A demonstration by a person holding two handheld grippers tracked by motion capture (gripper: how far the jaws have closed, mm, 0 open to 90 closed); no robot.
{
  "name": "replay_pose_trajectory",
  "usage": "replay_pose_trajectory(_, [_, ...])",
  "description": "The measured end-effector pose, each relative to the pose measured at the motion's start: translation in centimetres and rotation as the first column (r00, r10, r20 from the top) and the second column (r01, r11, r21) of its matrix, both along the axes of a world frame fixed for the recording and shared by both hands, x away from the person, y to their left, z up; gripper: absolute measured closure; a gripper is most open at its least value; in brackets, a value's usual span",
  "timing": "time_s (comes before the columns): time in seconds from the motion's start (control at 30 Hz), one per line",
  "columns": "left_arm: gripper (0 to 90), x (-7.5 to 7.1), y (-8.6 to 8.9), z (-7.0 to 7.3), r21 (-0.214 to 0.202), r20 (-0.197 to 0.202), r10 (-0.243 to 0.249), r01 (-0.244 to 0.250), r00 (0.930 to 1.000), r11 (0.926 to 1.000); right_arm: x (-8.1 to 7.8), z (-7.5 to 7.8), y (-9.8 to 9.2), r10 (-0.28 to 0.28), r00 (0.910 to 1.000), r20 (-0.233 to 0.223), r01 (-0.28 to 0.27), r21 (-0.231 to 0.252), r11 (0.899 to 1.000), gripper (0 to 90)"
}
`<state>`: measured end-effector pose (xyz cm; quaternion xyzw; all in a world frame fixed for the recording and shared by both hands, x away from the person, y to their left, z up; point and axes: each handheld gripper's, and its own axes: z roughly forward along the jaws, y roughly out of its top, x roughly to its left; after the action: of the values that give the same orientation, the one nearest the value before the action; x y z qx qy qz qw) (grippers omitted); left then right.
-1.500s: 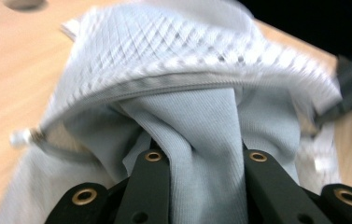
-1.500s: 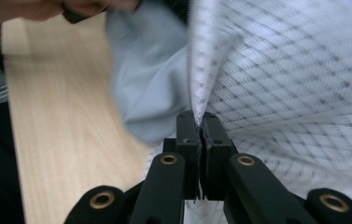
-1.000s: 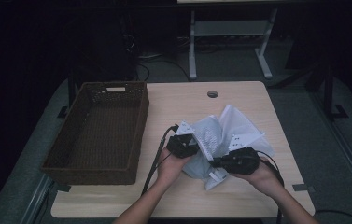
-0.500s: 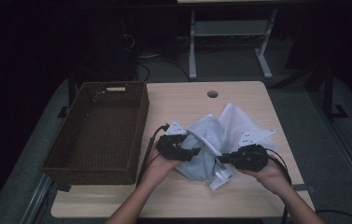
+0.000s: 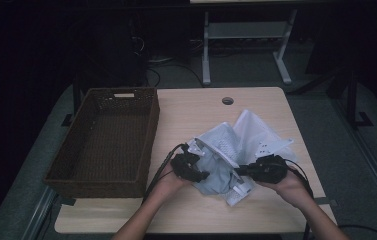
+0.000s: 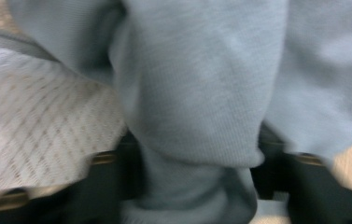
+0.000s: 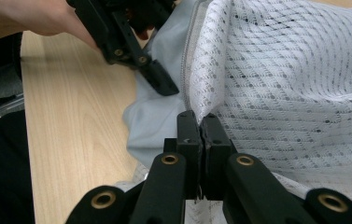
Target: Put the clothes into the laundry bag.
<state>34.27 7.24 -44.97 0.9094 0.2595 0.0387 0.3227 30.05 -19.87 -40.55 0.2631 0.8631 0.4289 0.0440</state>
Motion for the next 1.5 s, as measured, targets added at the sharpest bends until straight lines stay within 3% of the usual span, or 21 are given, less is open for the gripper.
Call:
replay_pose_trajectory(0.1, [78.9, -0.2, -0.3, 0.0, 0.010, 0.003, -0.024, 0.024, 0.9997, 0.9997, 0.0, -0.1, 0.0, 0.001, 1.0000, 0.000, -0.001, -0.011, 1.000, 87.5])
replay_pose_trajectory(0.27, [82.8, -0.5, -0.3, 0.8, -0.025, 0.000, -0.038, 0.038, 0.9993, 0.9990, 0.0, -0.1, -0.1, -0.009, 1.0000, 0.003, 0.009, -0.021, 1.000, 87.4])
replay_pose_trajectory(0.3, [82.9, -0.6, -0.1, 1.5, -0.073, -0.003, -0.042, 0.042, 0.9991, 0.9964, 0.1, -0.2, -0.2, -0.016, 0.9999, 0.002, 0.016, -0.025, 1.000, 87.5])
replay_pose_trajectory(0.43, [83.2, -1.0, 0.2, 3.1, -0.178, 0.011, -0.042, 0.043, 0.9991, 0.9830, 0.3, -0.3, -0.4, -0.030, 0.9995, 0.003, 0.030, -0.030, 0.999, 87.5])
replay_pose_trajectory(0.63, [83.4, -1.4, 0.9, 5.5, -0.273, 0.058, -0.022, 0.037, 0.9981, 0.9612, 0.3, -0.1, -0.3, -0.041, 0.9991, 0.009, 0.041, -0.020, 0.999, 87.5])
replay_pose_trajectory(0.73, [83.5, -1.6, 1.0, 6.1, -0.290, 0.084, -0.011, 0.035, 0.9964, 0.9563, 0.3, 0.2, -0.1, -0.034, 0.9994, 0.010, 0.034, -0.003, 0.999, 87.5])
replay_pose_trajectory(0.77, [83.4, -1.7, 0.9, 6.6, -0.309, 0.103, 0.001, 0.031, 0.9947, 0.9504, 0.1, 0.9, 0.4, -0.020, 0.9997, 0.015, 0.020, 0.021, 1.000, 87.6])
replay_pose_trajectory(0.87, [83.4, -1.8, 0.4, 6.9, -0.314, 0.128, 0.021, 0.020, 0.9915, 0.9493, 0.0, 1.8, 0.8, -0.004, 0.9994, 0.033, 0.002, 0.045, 0.999, 87.6])
replay_pose_trajectory(0.9, [83.4, -1.9, -0.1, 7.0, -0.307, 0.150, 0.040, 0.008, 0.9878, 0.9517, -0.3, 2.6, 1.2, 0.008, 0.9985, 0.054, -0.012, 0.068, 0.998, 87.7])
replay_pose_trajectory(1.0, [83.3, -1.8, -0.7, 6.9, -0.294, 0.171, 0.057, -0.005, 0.9836, 0.9557, -0.5, 3.2, 1.4, 0.020, 0.9977, 0.065, -0.026, 0.087, 0.996, 87.8])
replay_pose_trajectory(1.07, [83.3, -1.6, -1.4, 6.5, -0.287, 0.168, 0.073, -0.022, 0.9831, 0.9578, -0.8, 3.5, 1.4, 0.029, 0.9974, 0.066, -0.036, 0.104, 0.994, 88.3])
replay_pose_trajectory(1.1, [83.3, -1.3, -2.1, 5.8, -0.266, 0.181, 0.093, -0.042, 0.9792, 0.9630, -1.0, 3.7, 1.4, 0.044, 0.9965, 0.070, -0.053, 0.125, 0.991, 88.4])
replay_pose_trajectory(1.23, [83.1, -0.8, -2.8, 4.5, -0.251, 0.178, 0.136, -0.088, 0.9746, 0.9640, -1.4, 4.0, 1.4, 0.073, 0.9947, 0.072, -0.083, 0.146, 0.986, 88.4])
replay_pose_trajectory(1.3, [83.0, -0.7, -2.8, 4.1, -0.253, 0.176, 0.142, -0.095, 0.9741, 0.9629, -1.5, 4.0, 1.5, 0.078, 0.9942, 0.074, -0.088, 0.142, 0.986, 88.4])
replay_pose_trajectory(1.37, [82.0, -0.5, -2.8, 3.4, -0.249, 0.153, 0.138, -0.098, 0.9785, 0.9636, -1.5, 3.7, 1.5, 0.086, 0.9939, 0.069, -0.094, 0.132, 0.987, 88.3])
replay_pose_trajectory(1.43, [79.4, -0.3, -2.5, 2.7, -0.262, 0.133, 0.140, -0.101, 0.9812, 0.9598, -1.5, 3.4, 1.4, 0.082, 0.9949, 0.059, -0.089, 0.125, 0.988, 88.3])
replay_pose_trajectory(1.5, [76.8, -0.2, -2.5, 2.6, -0.259, 0.128, 0.133, -0.096, 0.9828, 0.9609, -1.4, 3.2, 1.4, 0.080, 0.9952, 0.055, -0.087, 0.120, 0.989, 88.3])
